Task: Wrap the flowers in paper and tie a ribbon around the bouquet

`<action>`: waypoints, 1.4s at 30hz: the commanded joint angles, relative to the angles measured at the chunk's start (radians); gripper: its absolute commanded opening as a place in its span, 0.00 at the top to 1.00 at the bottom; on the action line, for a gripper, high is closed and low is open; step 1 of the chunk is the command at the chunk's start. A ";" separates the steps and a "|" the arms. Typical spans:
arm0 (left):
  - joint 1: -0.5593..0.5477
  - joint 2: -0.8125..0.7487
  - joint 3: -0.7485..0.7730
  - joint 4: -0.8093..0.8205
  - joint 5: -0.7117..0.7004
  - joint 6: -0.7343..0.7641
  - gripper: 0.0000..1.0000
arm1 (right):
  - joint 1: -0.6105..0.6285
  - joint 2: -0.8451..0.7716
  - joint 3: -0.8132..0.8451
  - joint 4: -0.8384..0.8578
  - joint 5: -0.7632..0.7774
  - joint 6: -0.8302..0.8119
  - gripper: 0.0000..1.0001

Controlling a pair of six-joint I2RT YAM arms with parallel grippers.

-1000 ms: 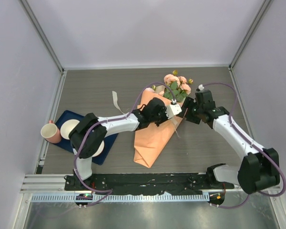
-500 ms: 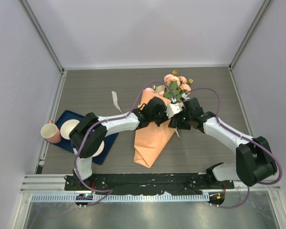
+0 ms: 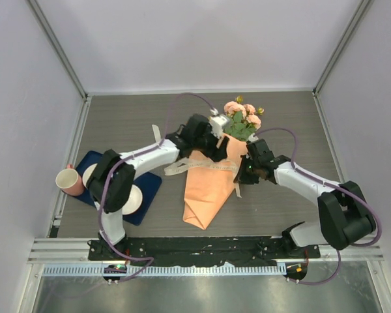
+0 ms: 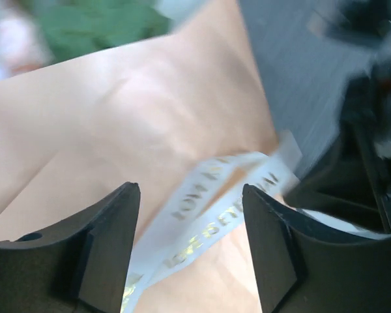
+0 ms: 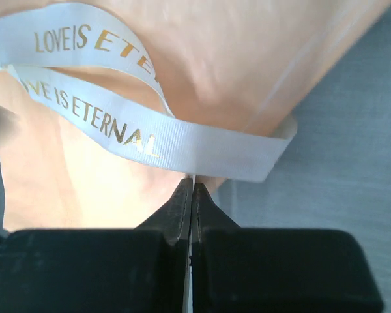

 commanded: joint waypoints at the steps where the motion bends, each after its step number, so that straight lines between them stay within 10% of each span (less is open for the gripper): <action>1: 0.168 -0.191 -0.012 -0.050 0.131 -0.482 0.29 | 0.011 -0.103 -0.013 -0.120 -0.062 0.060 0.99; 9: 0.521 -0.169 -0.067 -0.400 -0.015 -0.770 0.29 | 0.003 -0.193 0.037 -0.363 0.067 0.070 0.99; 23: 0.500 0.110 0.101 -0.531 -0.237 -0.669 0.06 | -0.009 -0.176 0.174 -0.424 0.069 0.042 0.99; 29: 0.500 0.189 0.141 -0.485 -0.219 -0.675 0.51 | -0.017 -0.174 0.202 -0.453 0.107 0.062 0.99; 32: 0.508 0.181 0.149 -0.482 -0.242 -0.675 0.98 | -0.053 -0.180 0.194 -0.484 0.177 0.114 0.99; 42: 0.580 -0.015 0.086 -0.520 -0.354 -0.741 1.00 | -0.457 -0.230 0.070 -0.532 0.266 0.264 0.99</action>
